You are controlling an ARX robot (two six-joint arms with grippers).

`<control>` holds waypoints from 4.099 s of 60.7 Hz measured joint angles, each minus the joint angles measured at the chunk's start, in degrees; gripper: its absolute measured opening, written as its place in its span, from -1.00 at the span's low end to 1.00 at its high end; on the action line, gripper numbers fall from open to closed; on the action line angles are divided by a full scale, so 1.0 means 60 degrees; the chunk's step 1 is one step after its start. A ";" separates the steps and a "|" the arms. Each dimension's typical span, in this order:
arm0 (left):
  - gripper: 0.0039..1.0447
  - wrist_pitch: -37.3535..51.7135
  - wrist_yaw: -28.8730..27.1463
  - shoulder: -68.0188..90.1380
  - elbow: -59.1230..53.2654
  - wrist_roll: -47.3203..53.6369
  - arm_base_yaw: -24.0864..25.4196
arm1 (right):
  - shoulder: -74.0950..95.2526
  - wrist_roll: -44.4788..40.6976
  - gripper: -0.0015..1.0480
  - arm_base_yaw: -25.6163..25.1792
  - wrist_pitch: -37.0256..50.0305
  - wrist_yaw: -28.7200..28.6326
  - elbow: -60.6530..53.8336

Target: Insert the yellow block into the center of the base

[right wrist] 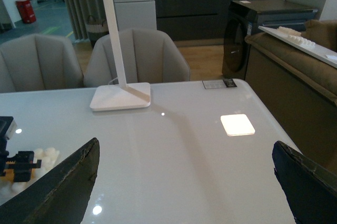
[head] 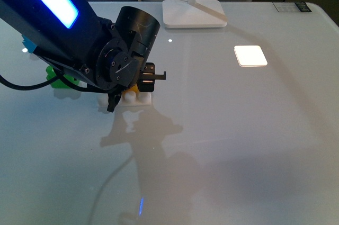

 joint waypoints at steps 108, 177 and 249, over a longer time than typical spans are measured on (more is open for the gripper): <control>0.86 0.1406 0.5515 -1.0724 -0.8674 0.1315 0.5348 | -0.0004 0.0000 0.83 0.0000 0.0000 0.0000 0.0000; -0.96 0.2860 0.3931 -1.9107 -1.3191 0.3187 0.4222 | -0.0007 0.0000 0.83 0.0000 -0.0004 -0.0015 0.0000; -0.96 -0.2233 0.3931 -2.4228 -1.3187 0.3187 0.4222 | -0.0007 0.0000 0.83 -0.0004 -0.0004 -0.0015 0.0000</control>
